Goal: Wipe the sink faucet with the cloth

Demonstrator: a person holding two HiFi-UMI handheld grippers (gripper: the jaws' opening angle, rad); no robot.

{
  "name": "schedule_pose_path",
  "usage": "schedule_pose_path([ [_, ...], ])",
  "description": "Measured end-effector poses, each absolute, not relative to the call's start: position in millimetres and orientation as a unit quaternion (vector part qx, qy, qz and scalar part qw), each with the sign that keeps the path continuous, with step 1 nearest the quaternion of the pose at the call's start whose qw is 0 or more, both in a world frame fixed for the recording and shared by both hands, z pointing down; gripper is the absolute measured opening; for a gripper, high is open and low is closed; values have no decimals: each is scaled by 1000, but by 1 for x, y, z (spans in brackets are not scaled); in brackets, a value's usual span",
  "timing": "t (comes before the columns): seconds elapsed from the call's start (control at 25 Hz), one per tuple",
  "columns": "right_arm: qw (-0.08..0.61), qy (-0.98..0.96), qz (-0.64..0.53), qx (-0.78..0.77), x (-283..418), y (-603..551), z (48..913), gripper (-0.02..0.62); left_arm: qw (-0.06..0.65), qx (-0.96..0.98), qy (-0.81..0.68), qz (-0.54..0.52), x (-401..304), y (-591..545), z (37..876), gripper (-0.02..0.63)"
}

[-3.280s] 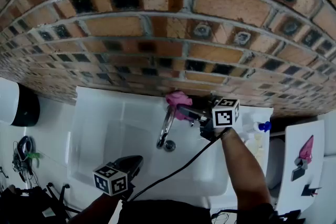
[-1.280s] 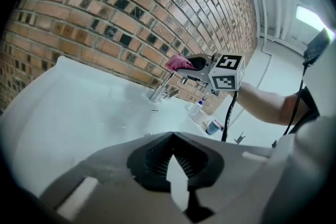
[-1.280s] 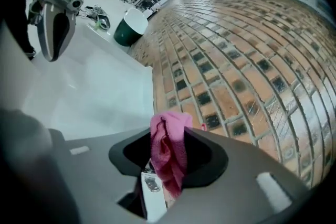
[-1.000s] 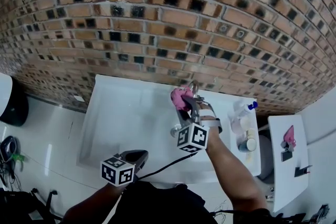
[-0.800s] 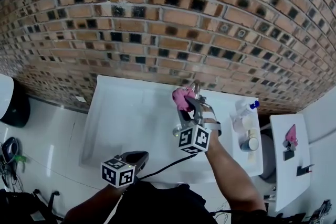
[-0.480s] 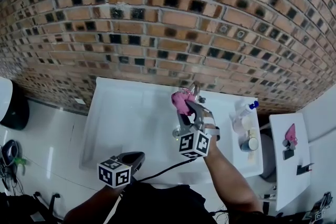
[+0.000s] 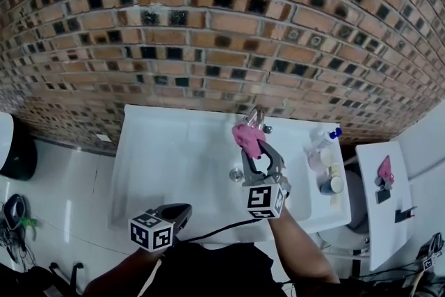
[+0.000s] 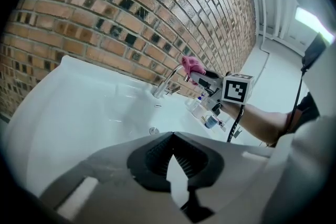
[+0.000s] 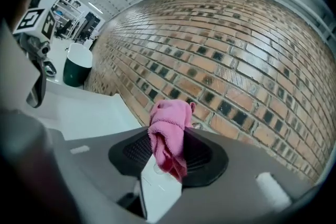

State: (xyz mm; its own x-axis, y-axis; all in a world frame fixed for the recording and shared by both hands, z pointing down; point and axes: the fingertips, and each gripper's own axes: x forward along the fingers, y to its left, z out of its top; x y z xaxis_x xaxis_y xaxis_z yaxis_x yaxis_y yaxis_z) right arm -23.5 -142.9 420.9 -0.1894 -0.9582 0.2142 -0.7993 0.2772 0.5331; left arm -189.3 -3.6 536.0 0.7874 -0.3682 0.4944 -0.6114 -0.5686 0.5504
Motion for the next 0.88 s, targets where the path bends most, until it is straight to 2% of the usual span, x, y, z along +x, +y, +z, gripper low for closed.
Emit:
schedule_pose_path([
  [0.32,222,-760,-72,607,-6,-128,439,158,370,874,-257,182,-189,8,544,6],
  [0.68,246,-772,45,584,17,-107,491,158,362,872,-285,164,-188,18,531,6],
  [0.88,229,-786,111,563,32,-73,497,158,362,872,-293,152,-170,26,523,6],
])
